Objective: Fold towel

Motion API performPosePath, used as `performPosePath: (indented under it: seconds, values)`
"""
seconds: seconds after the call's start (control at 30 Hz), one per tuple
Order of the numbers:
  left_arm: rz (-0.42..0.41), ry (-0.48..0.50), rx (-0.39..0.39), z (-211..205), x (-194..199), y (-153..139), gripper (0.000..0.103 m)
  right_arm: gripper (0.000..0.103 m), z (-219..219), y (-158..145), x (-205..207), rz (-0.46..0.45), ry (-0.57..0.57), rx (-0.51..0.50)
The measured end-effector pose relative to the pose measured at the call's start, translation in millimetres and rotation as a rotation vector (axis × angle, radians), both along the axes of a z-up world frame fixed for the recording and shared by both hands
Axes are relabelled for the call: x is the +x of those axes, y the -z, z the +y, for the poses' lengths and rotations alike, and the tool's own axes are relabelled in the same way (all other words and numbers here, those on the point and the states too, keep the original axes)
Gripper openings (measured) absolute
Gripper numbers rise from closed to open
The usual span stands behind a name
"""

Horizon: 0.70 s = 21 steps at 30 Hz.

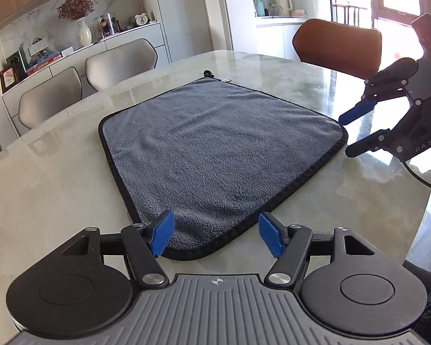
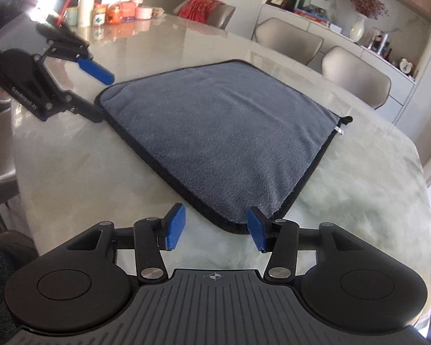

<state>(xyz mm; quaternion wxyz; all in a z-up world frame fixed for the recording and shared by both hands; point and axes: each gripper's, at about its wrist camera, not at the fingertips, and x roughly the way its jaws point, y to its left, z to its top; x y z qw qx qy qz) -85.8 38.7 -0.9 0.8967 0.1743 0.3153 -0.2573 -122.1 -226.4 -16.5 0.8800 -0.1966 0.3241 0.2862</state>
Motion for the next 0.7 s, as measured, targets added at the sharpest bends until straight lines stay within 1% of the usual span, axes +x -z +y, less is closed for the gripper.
performPosePath:
  seconds: [0.07, 0.13, 0.2, 0.23, 0.27, 0.3, 0.47, 0.6, 0.63, 0.7]
  values:
    - [0.003, 0.005, -0.001, -0.1, 0.0, 0.5, 0.069, 0.051, -2.8, 0.8, 6.6, 0.031, 0.024, 0.038]
    - [0.000, 0.016, 0.004, -1.5, -0.2, 0.9, 0.069, 0.048, -5.1, 2.0, 9.8, 0.045, 0.033, 0.064]
    - [-0.004, 0.030, 0.010, -3.3, -1.1, 1.3, 0.069, 0.027, -5.5, 2.5, 10.3, 0.043, 0.034, 0.071]
    - [-0.004, 0.036, 0.018, -5.1, -0.8, 2.1, 0.069, 0.022, -4.5, 2.0, 10.3, 0.037, 0.040, 0.064]
    - [-0.004, 0.043, 0.025, -6.8, -0.6, 2.9, 0.069, 0.014, -3.4, 1.6, 10.2, 0.032, 0.048, 0.057]
    - [-0.006, 0.047, 0.034, -8.2, -0.5, 3.1, 0.069, 0.011, -3.0, 0.4, 10.8, 0.024, 0.059, 0.057]
    - [-0.027, 0.069, 0.081, -13.1, 1.3, 6.8, 0.069, 0.010, -9.6, -13.2, 15.7, 0.013, 0.082, 0.130]
    - [-0.043, 0.084, 0.103, -16.5, 3.8, 7.8, 0.068, 0.010, -14.3, -28.7, 19.9, -0.018, 0.103, 0.189]
    - [-0.042, 0.080, 0.104, -16.9, 6.1, 8.0, 0.067, 0.010, -15.8, -31.7, 21.5, -0.019, 0.109, 0.204]
    - [-0.033, 0.080, 0.100, -15.4, 9.7, 7.8, 0.054, 0.010, -18.6, -36.6, 24.7, -0.019, 0.118, 0.233]
